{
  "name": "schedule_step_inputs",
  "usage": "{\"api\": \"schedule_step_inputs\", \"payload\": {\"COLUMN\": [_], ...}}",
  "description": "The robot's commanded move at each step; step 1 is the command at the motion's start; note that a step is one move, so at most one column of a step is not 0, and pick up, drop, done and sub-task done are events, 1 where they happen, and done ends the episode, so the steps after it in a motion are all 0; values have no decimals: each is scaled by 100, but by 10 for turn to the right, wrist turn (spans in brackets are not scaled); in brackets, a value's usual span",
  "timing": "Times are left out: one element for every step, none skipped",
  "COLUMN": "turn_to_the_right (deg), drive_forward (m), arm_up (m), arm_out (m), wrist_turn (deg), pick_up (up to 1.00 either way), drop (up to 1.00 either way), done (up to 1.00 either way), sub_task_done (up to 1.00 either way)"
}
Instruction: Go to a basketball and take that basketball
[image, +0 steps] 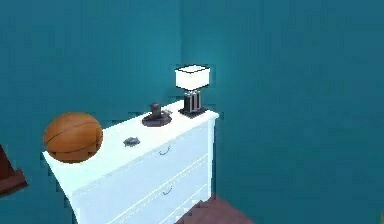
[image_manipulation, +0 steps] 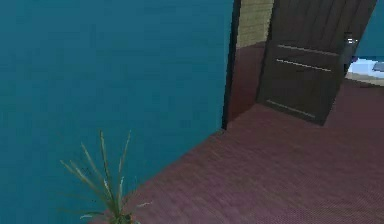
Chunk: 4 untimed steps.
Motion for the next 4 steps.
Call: {"api": "schedule_step_inputs", "payload": {"turn_to_the_right": [0,-450,-450,-390], "drive_forward": [30,0,0,0], "arm_up": [0,0,0,0], "arm_out": [0,0,0,0], "wrist_turn": [0,0,0,0], "pick_up": [0,0,0,0], "drop": [0,0,0,0], "done": [0,0,0,0], "sub_task_done": [0,0,0,0]}}
